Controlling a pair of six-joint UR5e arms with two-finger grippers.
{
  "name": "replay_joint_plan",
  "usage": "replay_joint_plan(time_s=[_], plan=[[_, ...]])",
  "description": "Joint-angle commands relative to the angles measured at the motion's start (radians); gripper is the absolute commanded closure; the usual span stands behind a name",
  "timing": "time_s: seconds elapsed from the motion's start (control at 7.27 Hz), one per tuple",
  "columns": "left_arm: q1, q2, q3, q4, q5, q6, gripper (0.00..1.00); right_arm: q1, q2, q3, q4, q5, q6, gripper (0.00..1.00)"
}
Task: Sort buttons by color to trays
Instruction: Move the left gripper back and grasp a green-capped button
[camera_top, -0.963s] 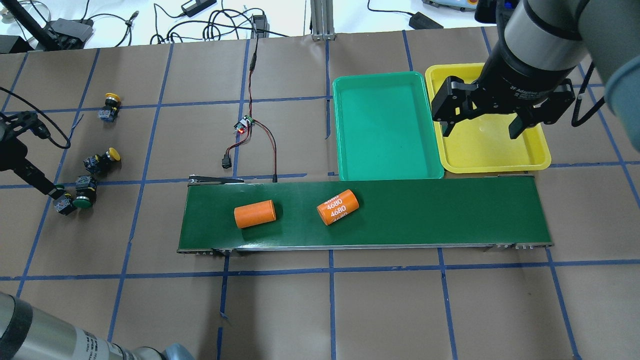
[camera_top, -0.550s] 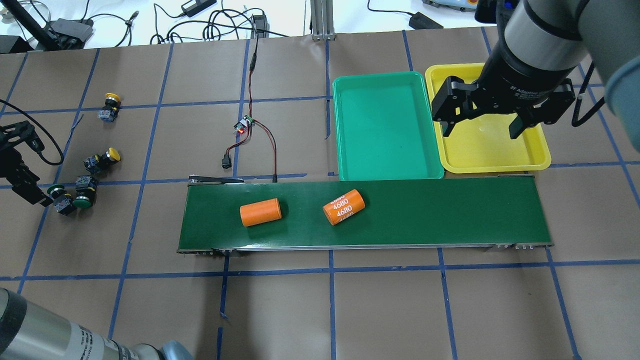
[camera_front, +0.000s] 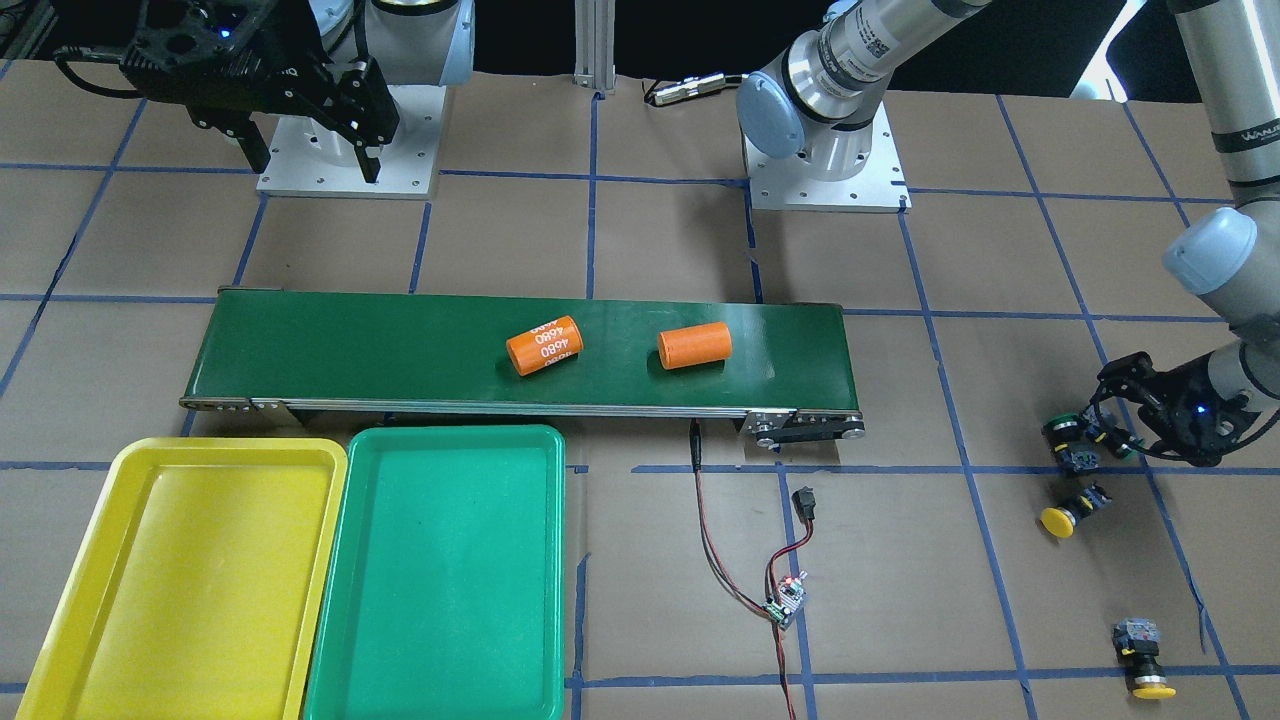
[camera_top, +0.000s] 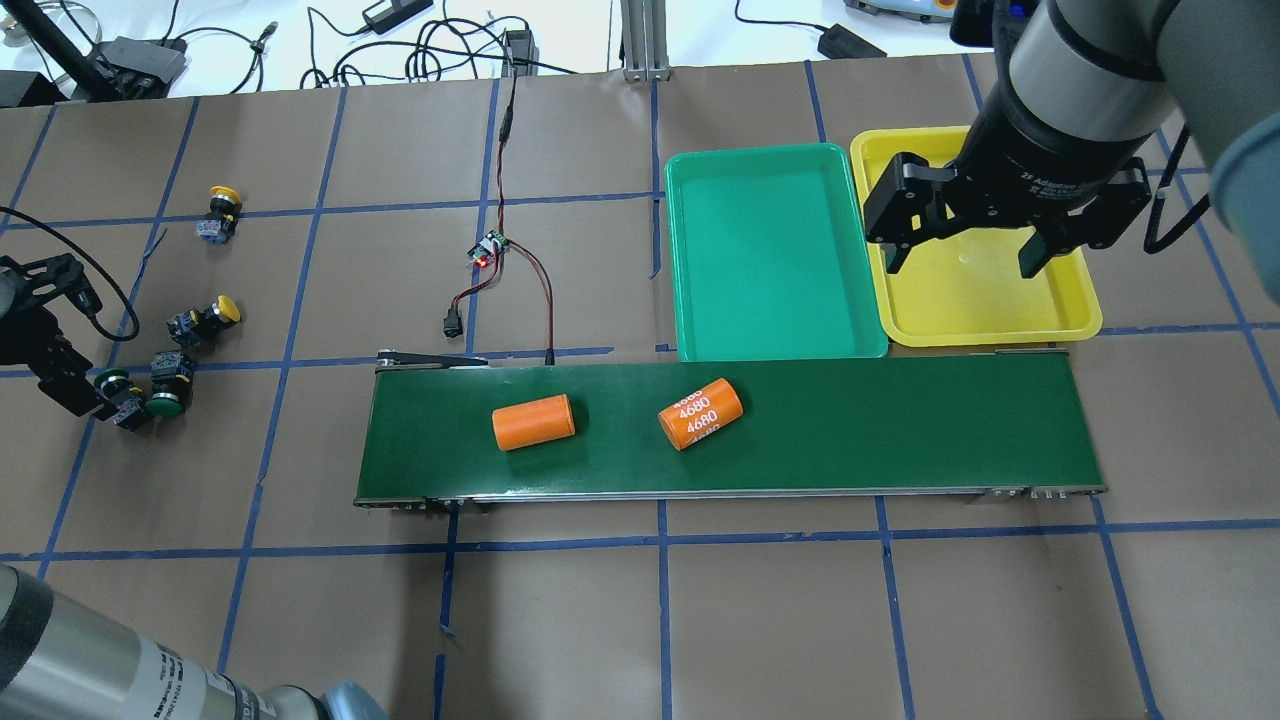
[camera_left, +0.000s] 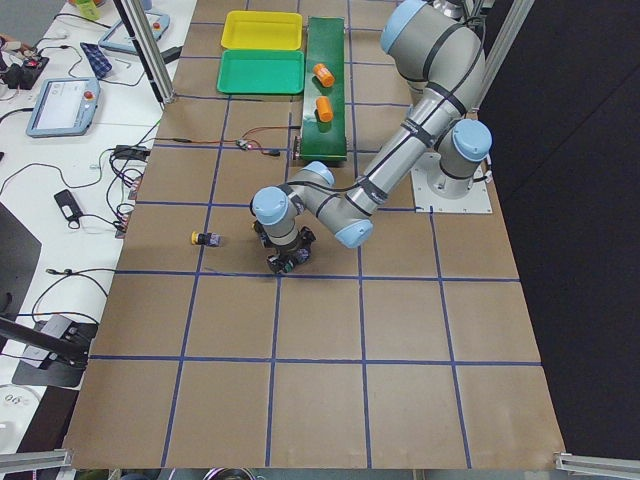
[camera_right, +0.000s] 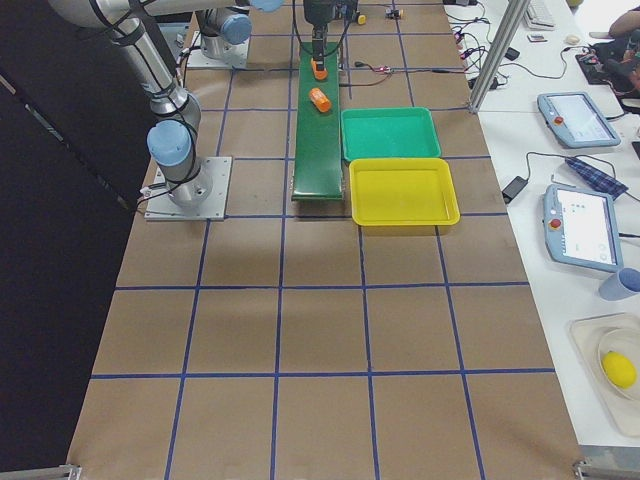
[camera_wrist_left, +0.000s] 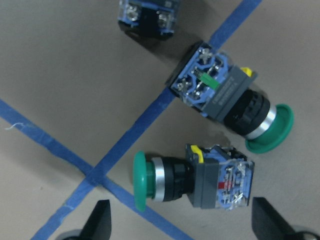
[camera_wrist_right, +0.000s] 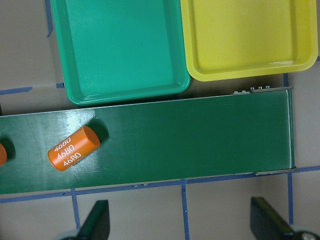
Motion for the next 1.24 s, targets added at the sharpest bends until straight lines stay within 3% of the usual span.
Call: replay_joint_plan(time_s=[0.0,0.14,0.28,0.55,0.69,0.83,1.1], plan=[[0.000,0.000,-0.048,0.035,-0.002,0.005,0.00,0.003,-0.001,0.000,0.000,0.001,0.000,0.00],[0.000,0.000,-0.065,0.084,-0.002,0.010,0.00,0.005,-0.001,0.000,0.000,0.001,0.000,0.00],[0.000,0.003,-0.076,0.095,-0.002,0.005,0.07,0.003,-0.001,0.000,0.000,0.001,0.000,0.00],[-0.009,0.047,-0.067,0.083,-0.002,-0.018,0.96,0.003,-0.001,0.000,0.000,0.000,0.000,0.00],[-0.015,0.104,-0.076,0.028,0.002,-0.118,1.00,0.003,-0.001,0.000,0.000,0.000,0.000,0.00],[-0.021,0.182,-0.072,-0.122,-0.004,-0.253,1.00,0.003,-0.001,0.000,0.000,0.001,0.000,0.00],[-0.145,0.309,-0.088,-0.259,-0.034,-0.570,1.00,0.005,0.000,0.000,0.000,0.001,0.000,0.00]])
